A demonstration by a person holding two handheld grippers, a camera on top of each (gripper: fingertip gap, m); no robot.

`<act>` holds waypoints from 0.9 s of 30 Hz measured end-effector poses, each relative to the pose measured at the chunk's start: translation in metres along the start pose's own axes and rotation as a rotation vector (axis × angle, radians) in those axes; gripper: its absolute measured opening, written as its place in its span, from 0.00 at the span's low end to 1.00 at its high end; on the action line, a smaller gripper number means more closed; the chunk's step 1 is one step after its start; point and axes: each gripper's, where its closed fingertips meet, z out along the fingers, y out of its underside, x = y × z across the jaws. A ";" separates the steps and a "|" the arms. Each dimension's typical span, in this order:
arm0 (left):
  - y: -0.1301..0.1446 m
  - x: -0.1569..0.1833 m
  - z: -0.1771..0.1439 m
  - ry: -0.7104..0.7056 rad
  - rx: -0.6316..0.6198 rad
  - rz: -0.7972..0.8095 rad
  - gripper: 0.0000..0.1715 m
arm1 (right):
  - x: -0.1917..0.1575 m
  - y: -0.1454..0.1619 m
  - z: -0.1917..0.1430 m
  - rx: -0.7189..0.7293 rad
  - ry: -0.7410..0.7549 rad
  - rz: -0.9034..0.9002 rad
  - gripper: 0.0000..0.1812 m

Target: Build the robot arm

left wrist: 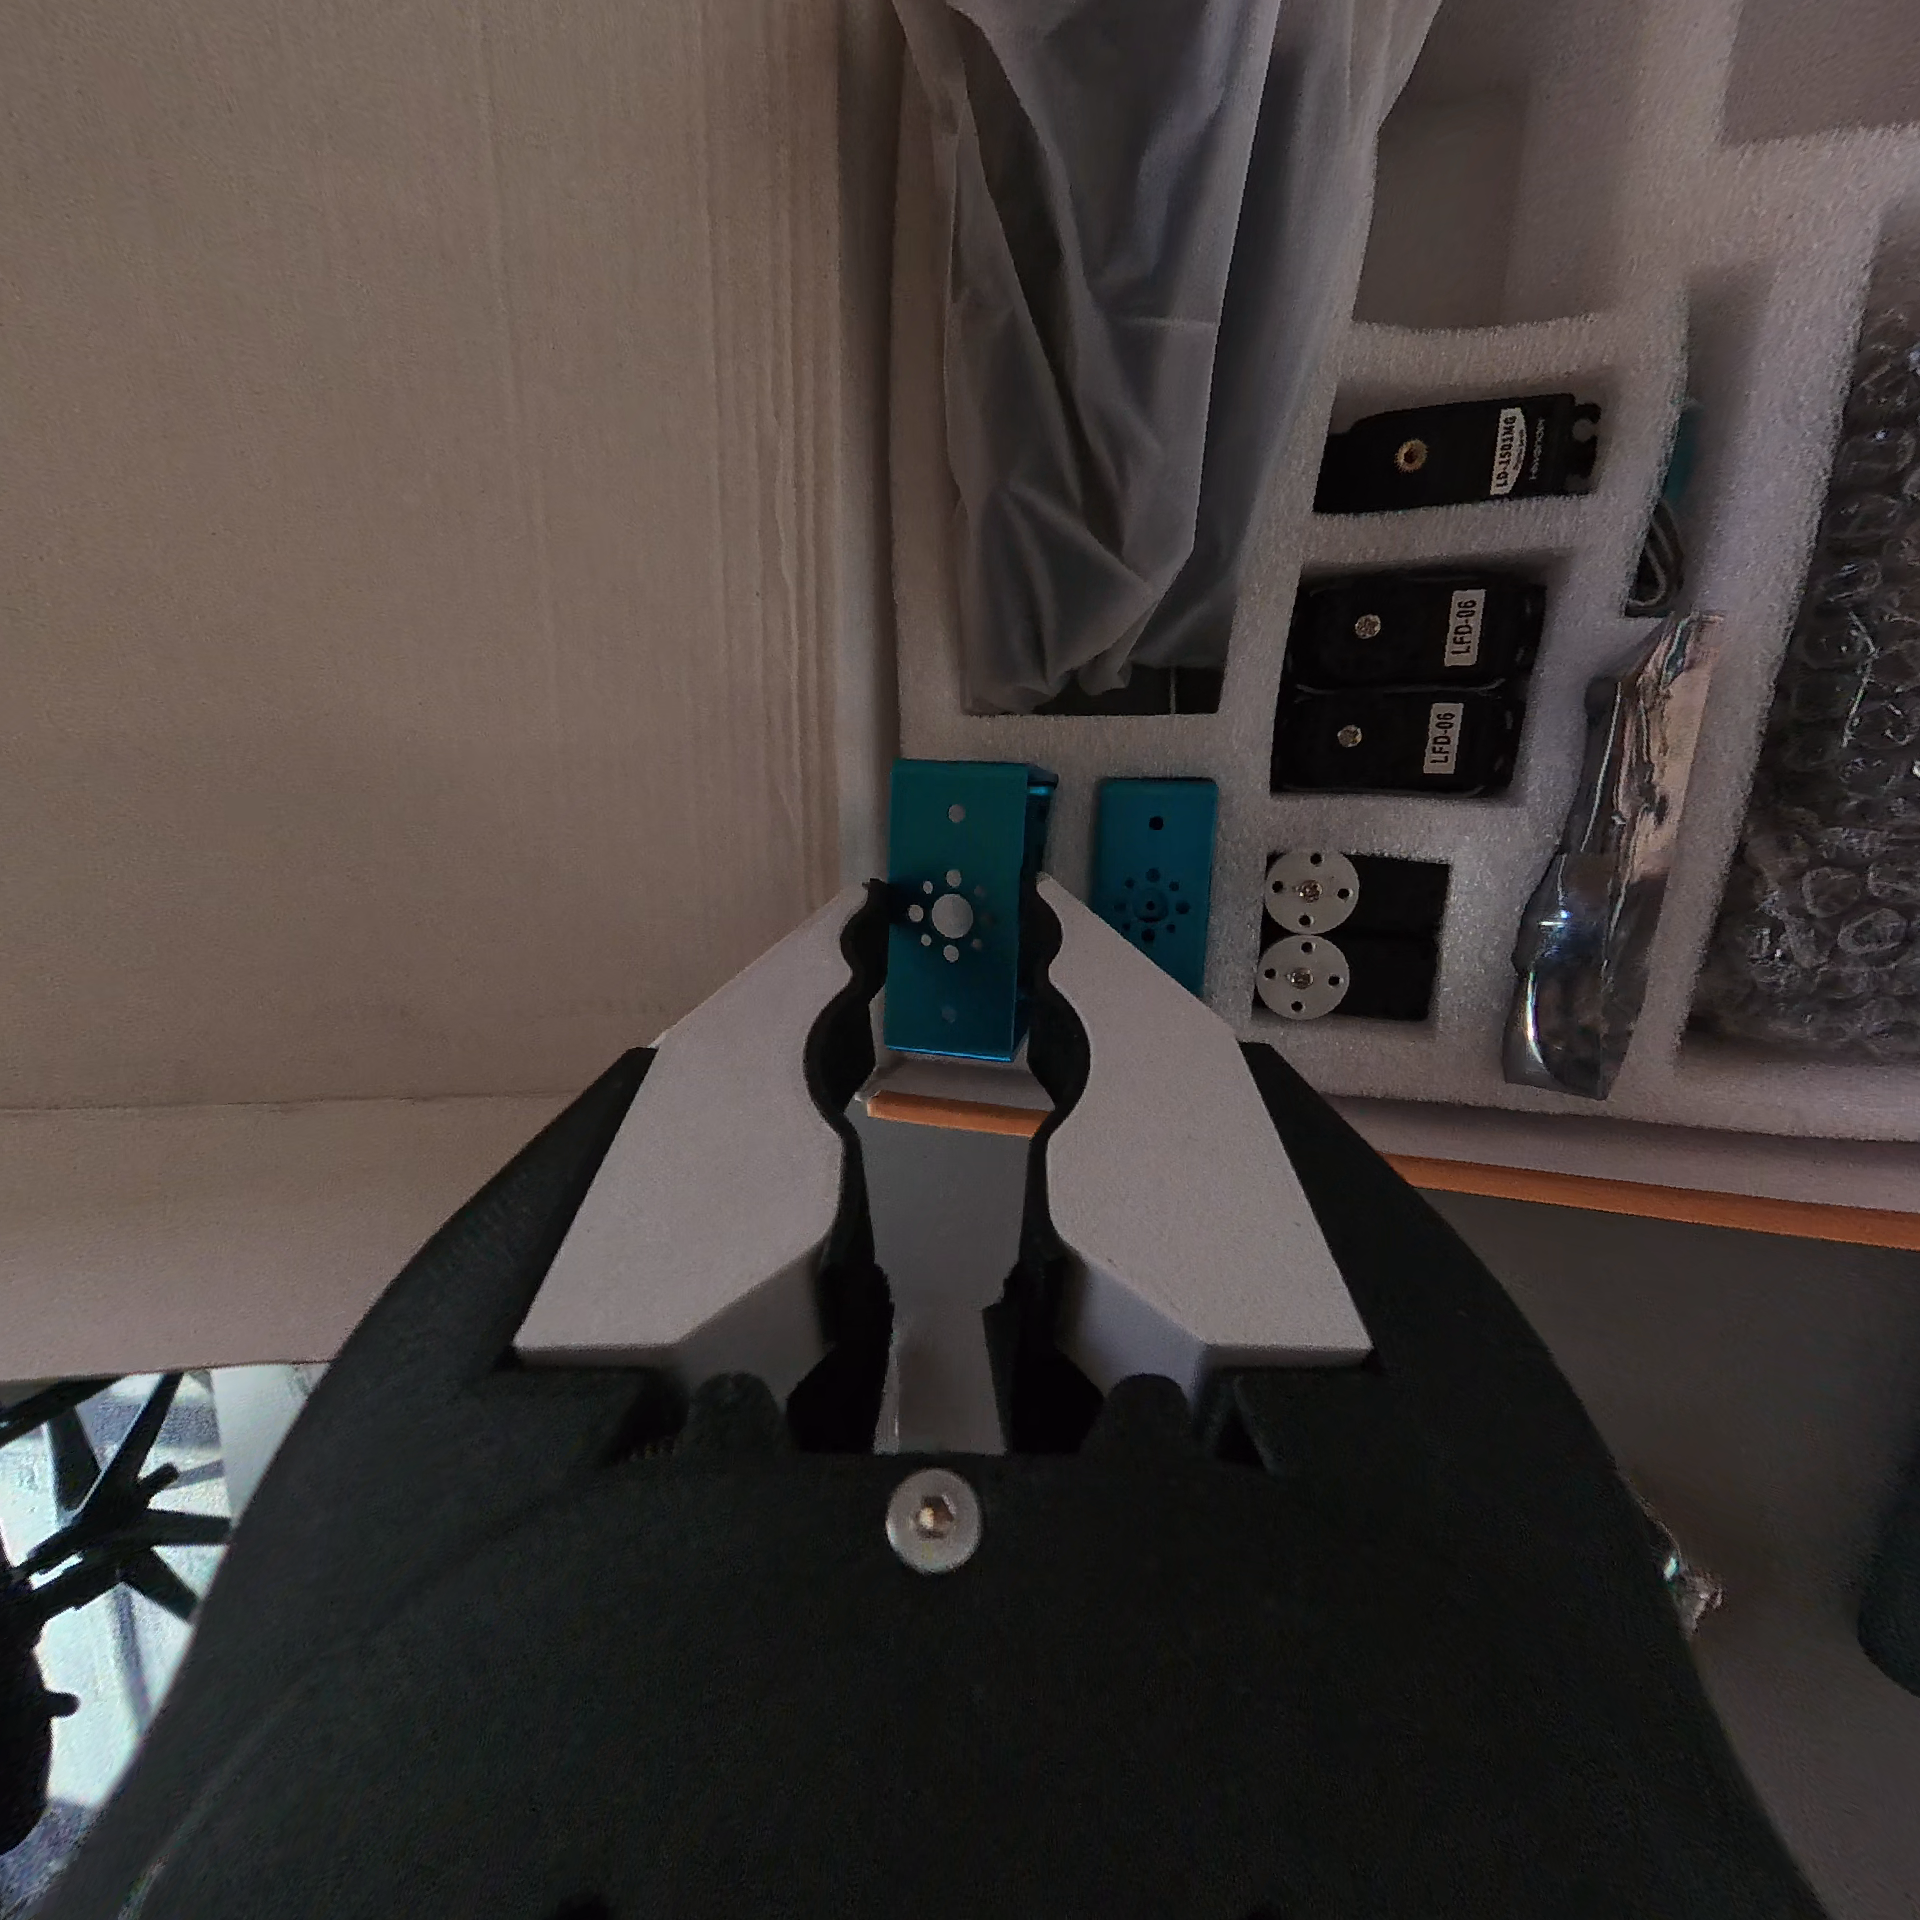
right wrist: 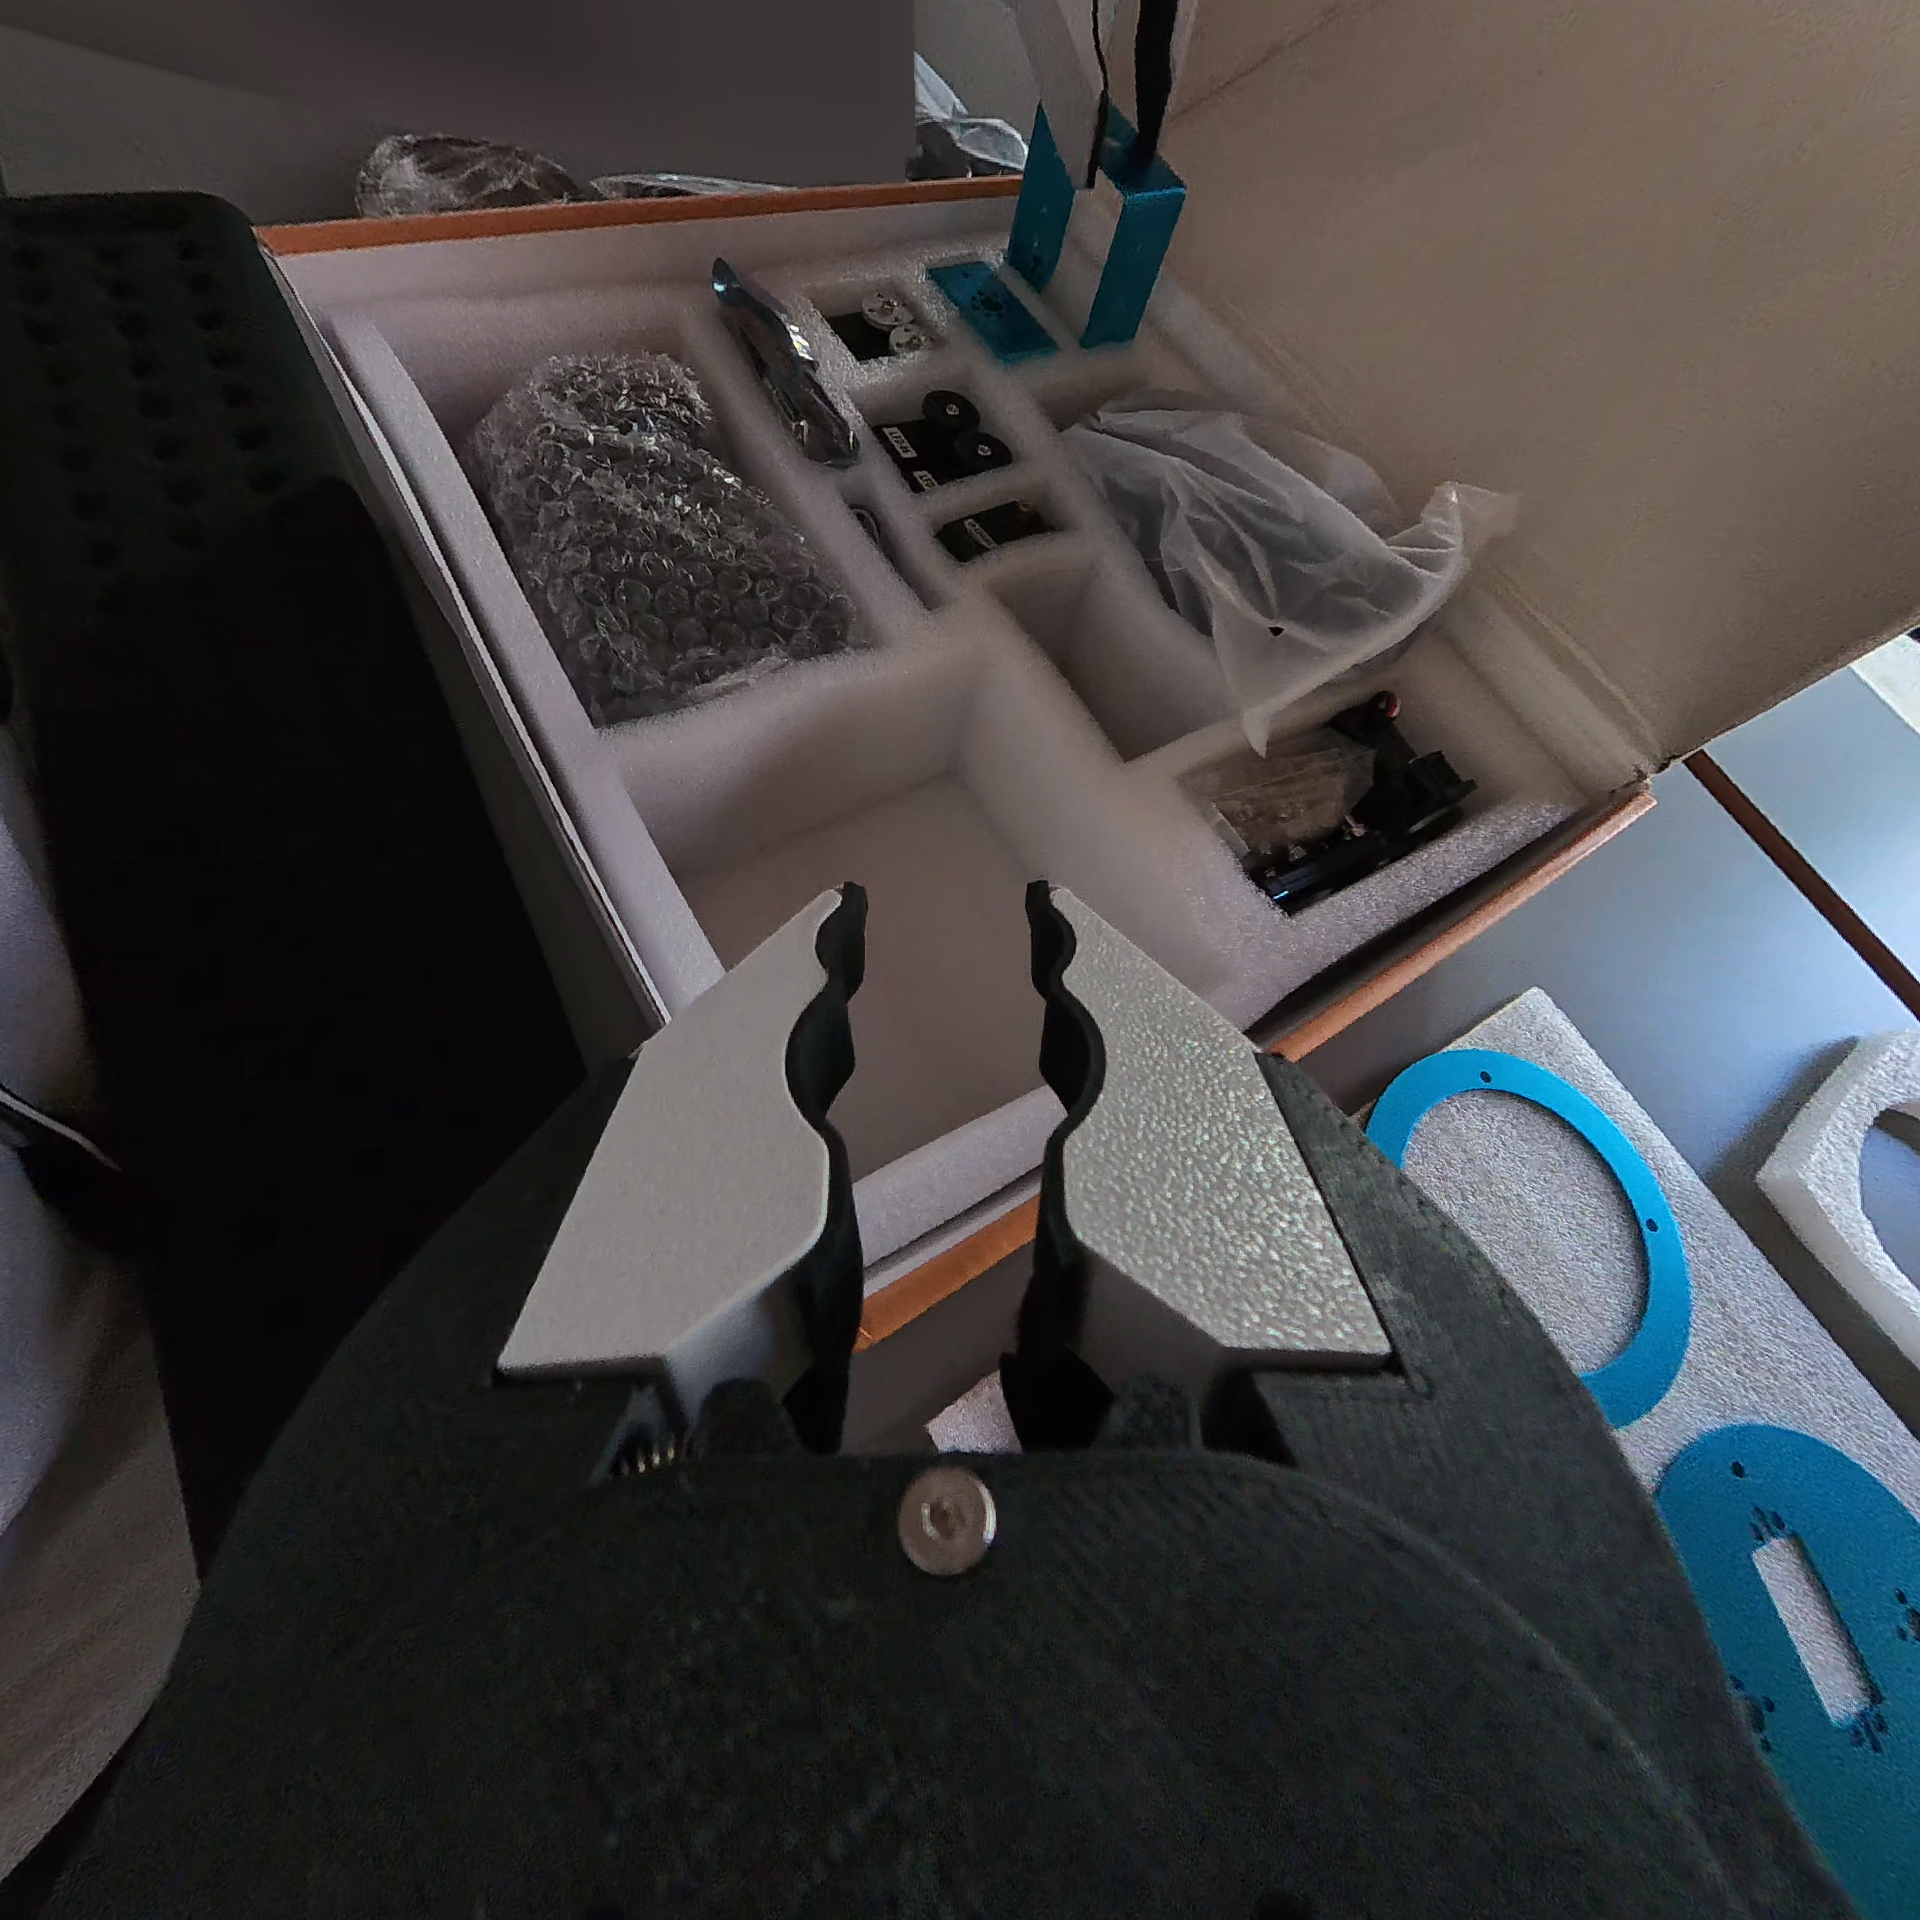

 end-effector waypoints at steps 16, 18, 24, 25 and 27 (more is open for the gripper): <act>0.034 -0.014 -0.101 -0.005 0.081 -0.095 0.14 | -0.006 0.003 -0.004 -0.006 -0.006 -0.003 0.17; 0.067 -0.028 -0.111 0.024 0.041 -0.139 0.14 | -0.009 0.002 -0.002 0.001 -0.011 -0.005 0.17; 0.130 -0.045 -0.054 0.374 -0.018 -0.293 0.14 | -0.015 -0.007 0.010 -0.022 0.020 -0.010 0.18; 0.137 -0.046 -0.041 0.413 -0.037 -0.285 0.14 | -0.018 -0.010 0.011 -0.024 0.025 -0.013 0.18; 0.140 -0.045 -0.020 0.505 -0.037 -0.266 0.14 | -0.023 -0.013 0.013 -0.041 0.034 -0.012 0.18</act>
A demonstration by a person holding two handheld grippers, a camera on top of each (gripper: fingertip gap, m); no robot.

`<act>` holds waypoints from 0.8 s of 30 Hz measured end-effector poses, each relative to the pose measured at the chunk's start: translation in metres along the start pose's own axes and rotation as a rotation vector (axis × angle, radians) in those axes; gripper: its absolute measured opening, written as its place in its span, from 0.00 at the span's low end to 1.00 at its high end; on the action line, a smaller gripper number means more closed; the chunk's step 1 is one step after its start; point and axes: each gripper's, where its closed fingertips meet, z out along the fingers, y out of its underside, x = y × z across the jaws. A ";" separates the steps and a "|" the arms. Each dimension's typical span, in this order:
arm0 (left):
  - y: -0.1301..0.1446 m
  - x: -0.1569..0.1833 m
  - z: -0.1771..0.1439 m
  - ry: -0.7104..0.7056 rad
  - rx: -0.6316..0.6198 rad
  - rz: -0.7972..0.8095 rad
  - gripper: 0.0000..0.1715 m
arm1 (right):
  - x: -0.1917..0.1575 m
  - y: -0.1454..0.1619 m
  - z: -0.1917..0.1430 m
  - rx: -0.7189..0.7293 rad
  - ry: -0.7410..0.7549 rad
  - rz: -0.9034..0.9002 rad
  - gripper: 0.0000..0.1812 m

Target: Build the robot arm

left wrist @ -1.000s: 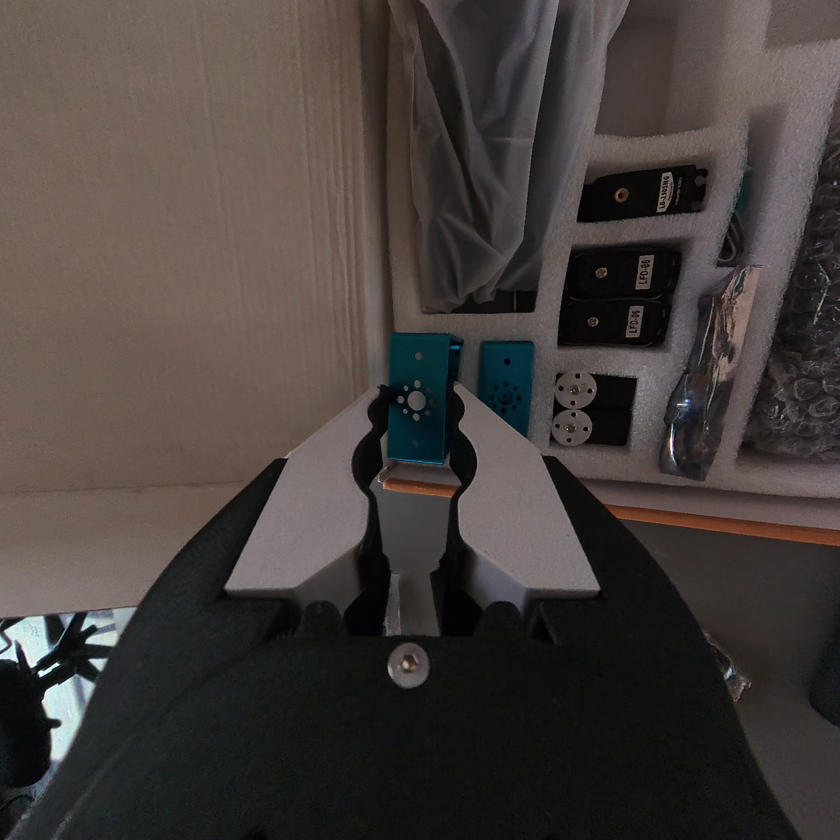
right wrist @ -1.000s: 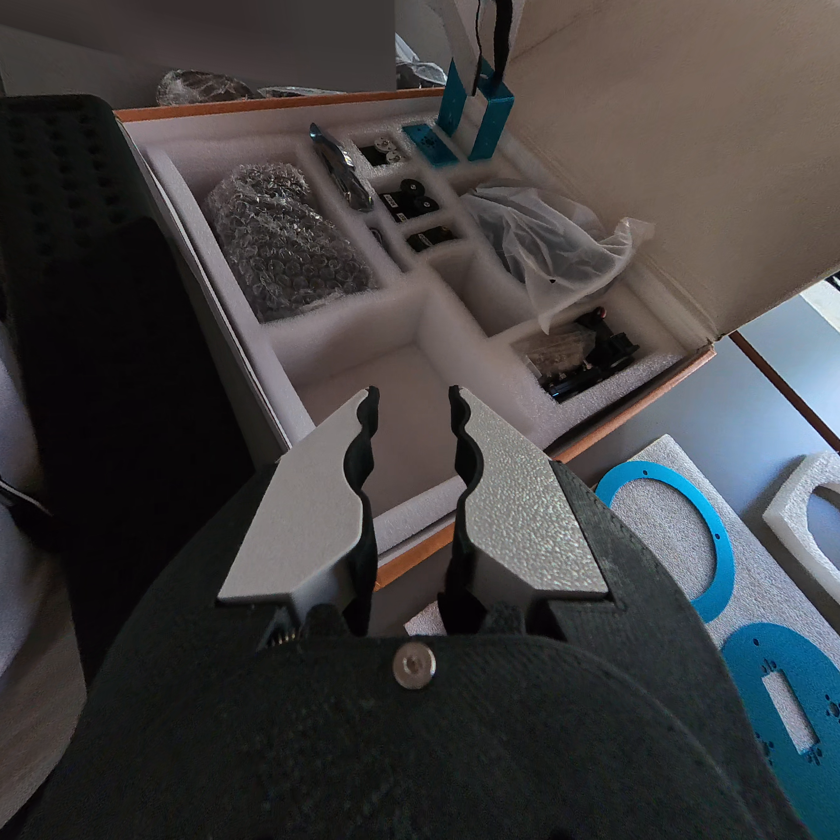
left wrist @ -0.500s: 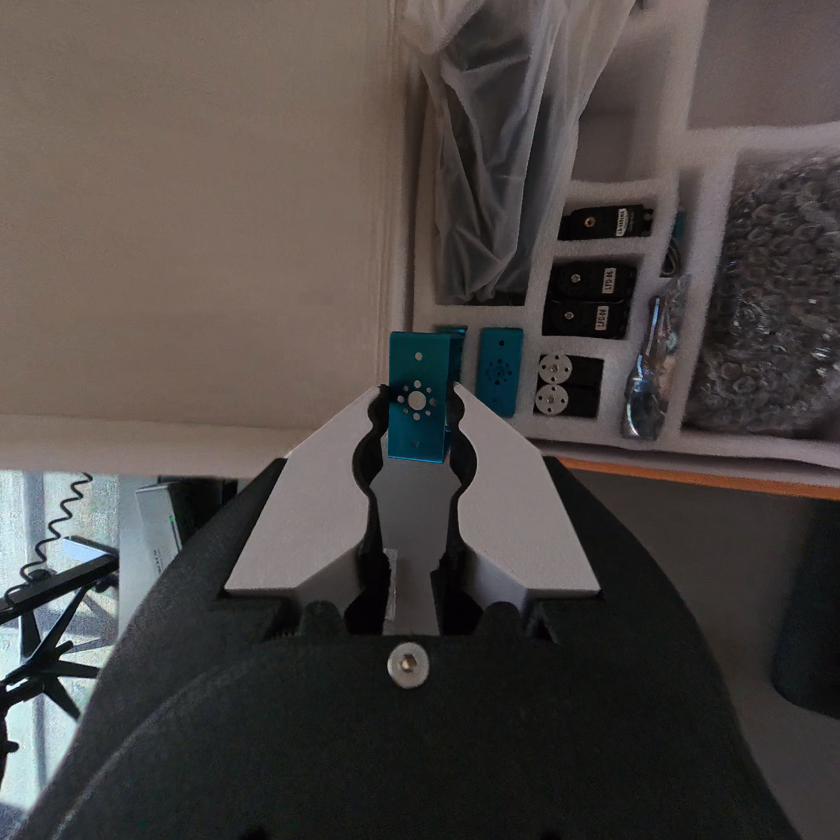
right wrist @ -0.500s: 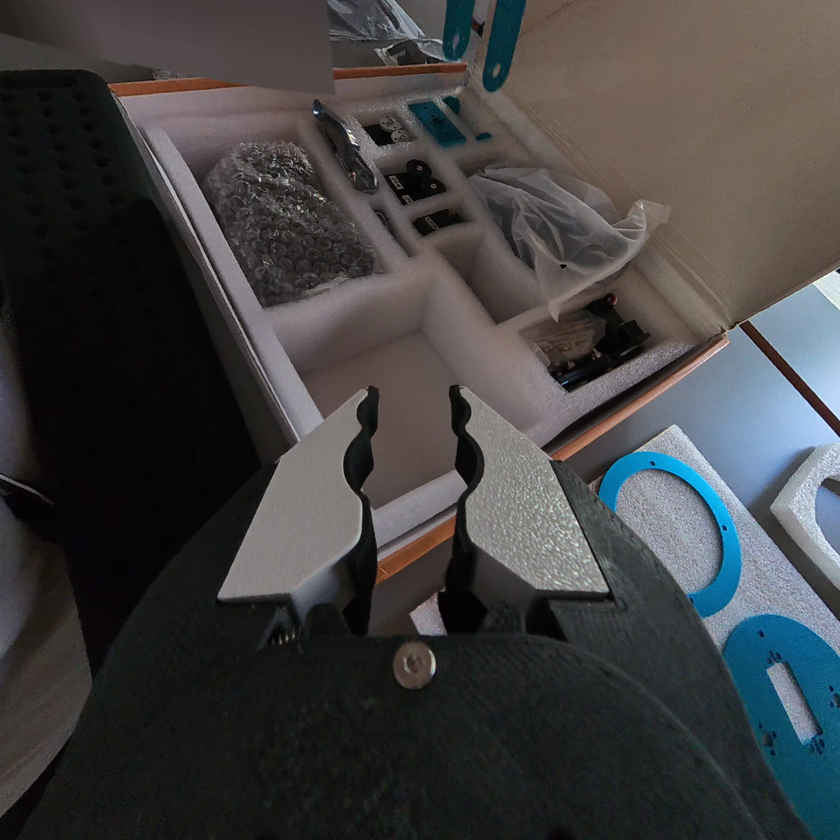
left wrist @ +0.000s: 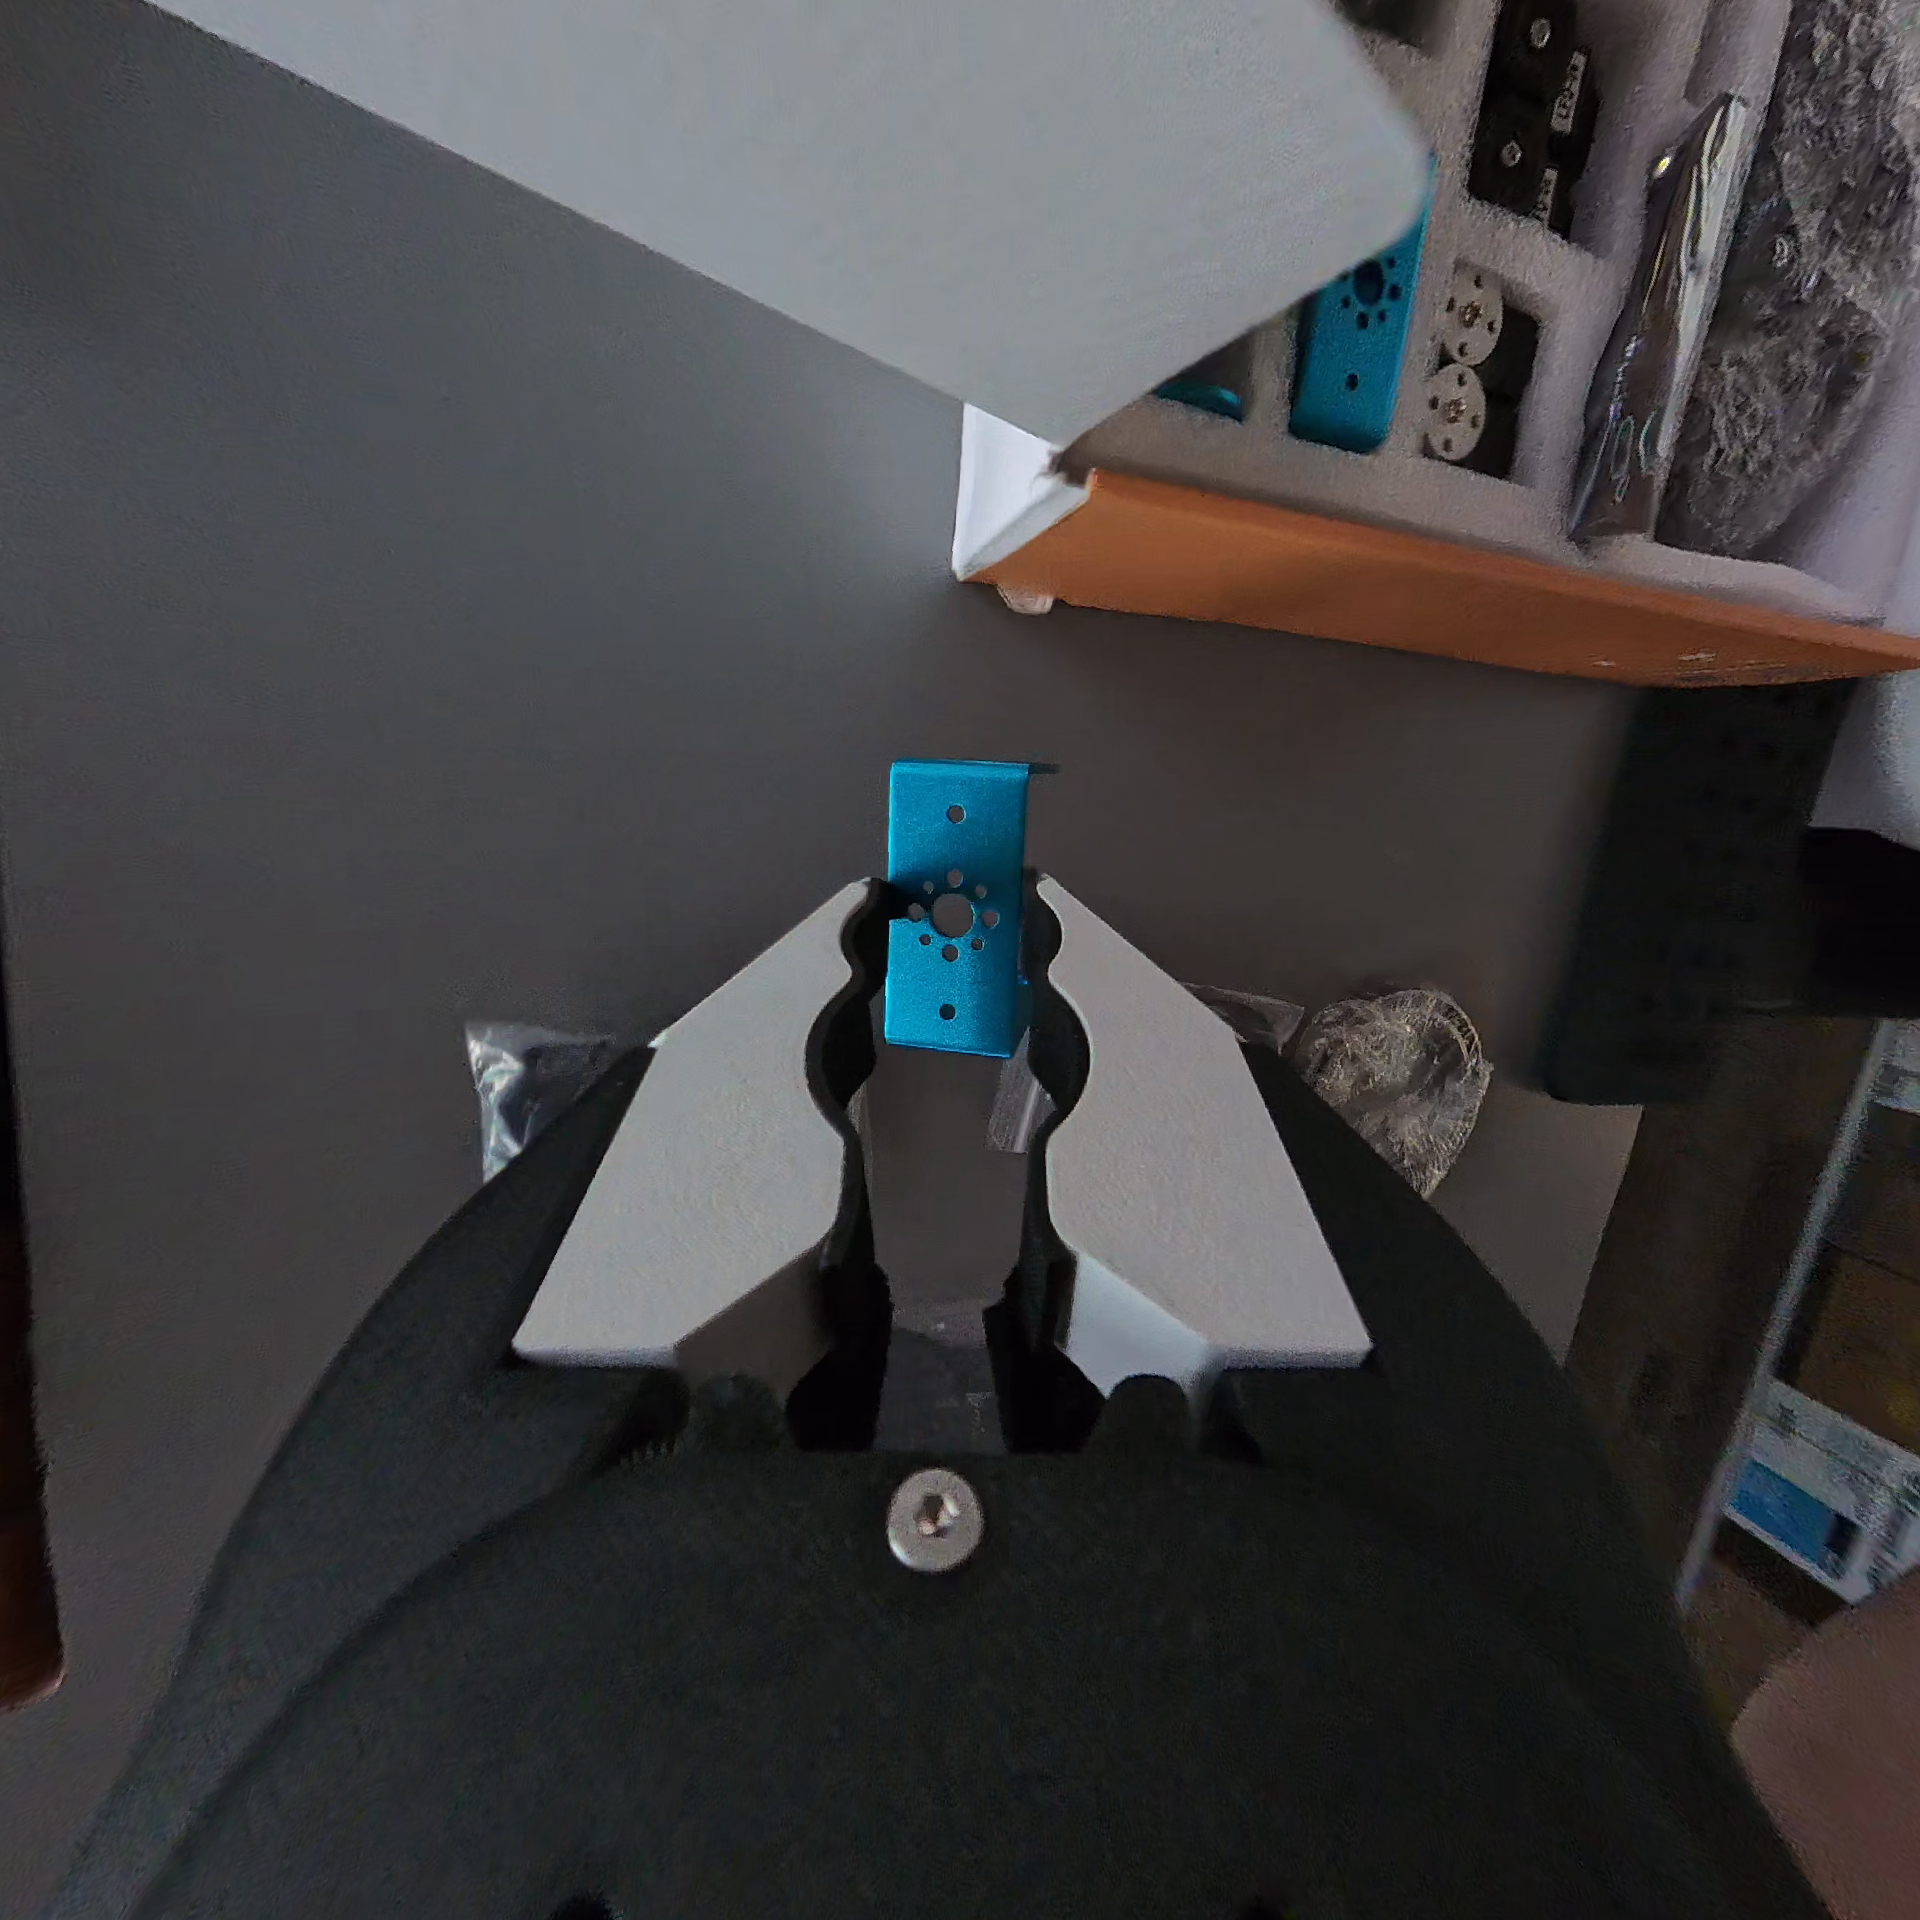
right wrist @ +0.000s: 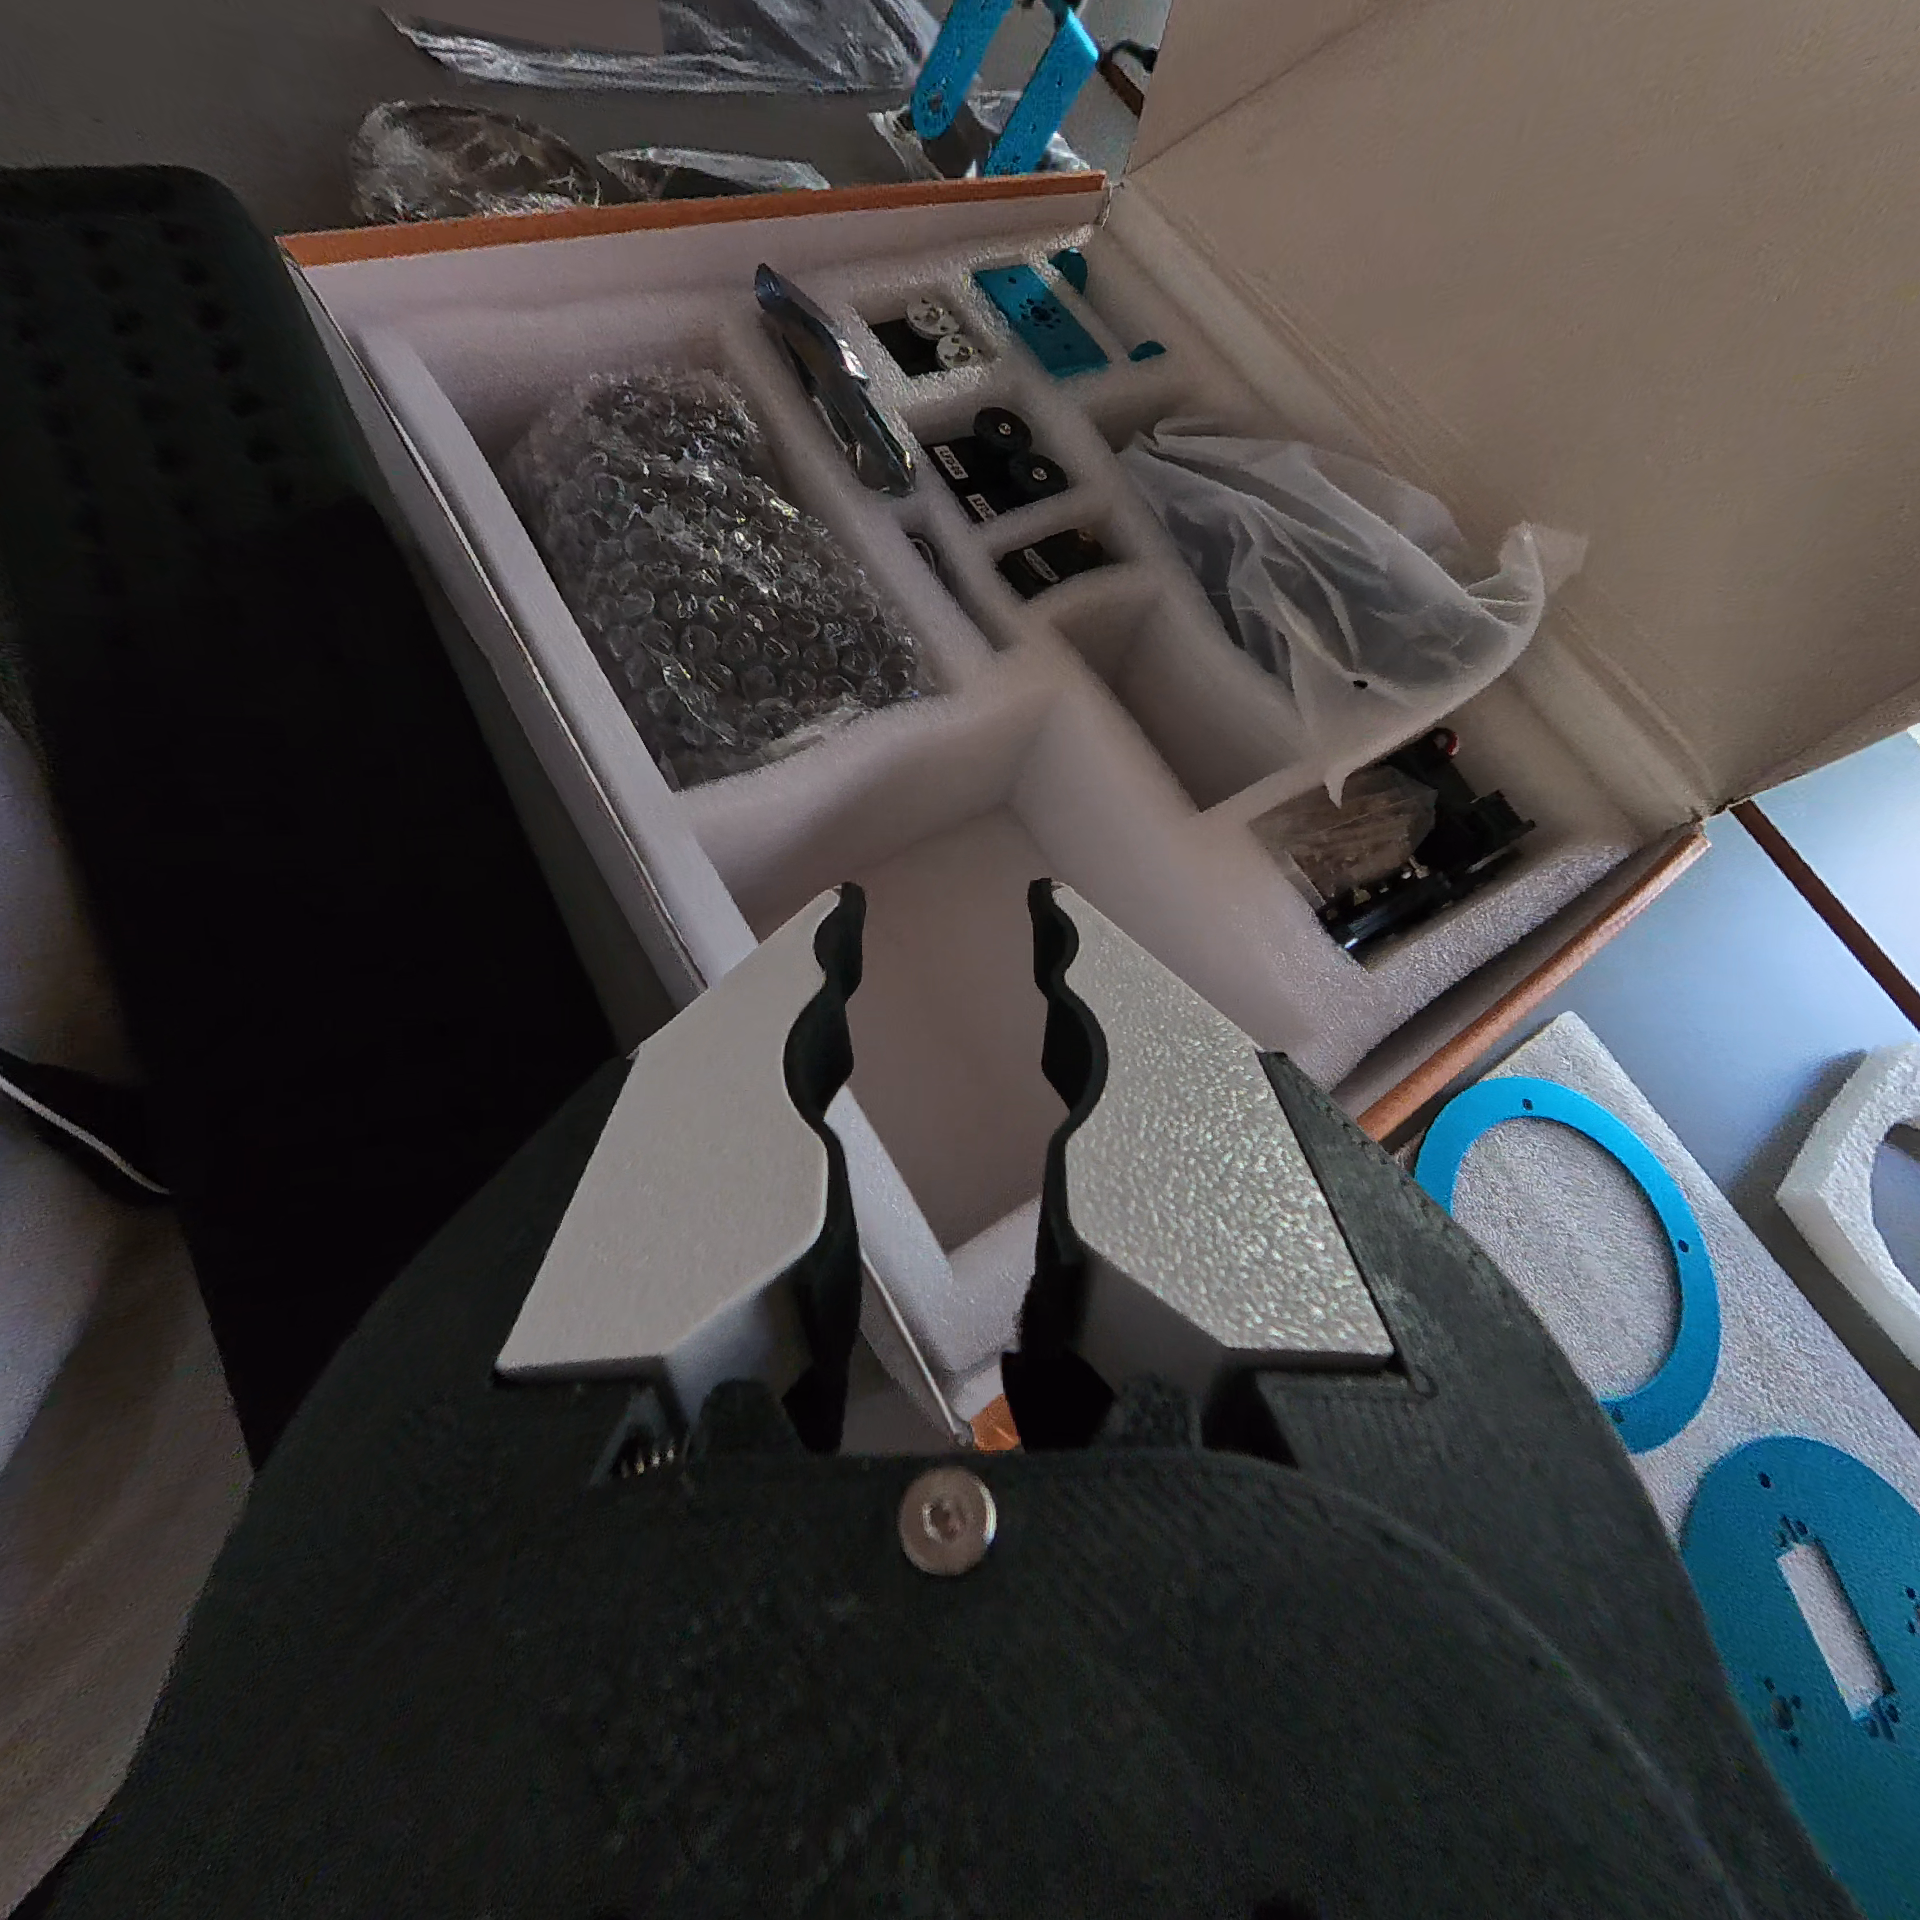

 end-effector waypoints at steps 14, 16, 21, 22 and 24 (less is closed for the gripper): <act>-0.009 -0.067 0.058 0.301 -0.059 -0.035 0.03 | -0.009 0.010 0.012 -0.158 0.043 0.016 0.21; -0.008 -0.071 0.064 0.343 -0.048 -0.064 0.04 | -0.008 0.010 0.013 -0.166 0.040 0.015 0.21; -0.016 -0.077 0.063 0.314 0.060 -0.044 0.04 | -0.006 0.009 0.015 -0.151 0.021 0.030 0.21; -0.015 -0.076 0.061 0.296 0.065 -0.028 0.05 | -0.006 0.008 0.016 -0.148 0.017 0.030 0.21; -0.018 -0.077 0.049 0.237 0.107 -0.022 0.09 | -0.005 0.009 0.018 -0.144 0.015 0.027 0.21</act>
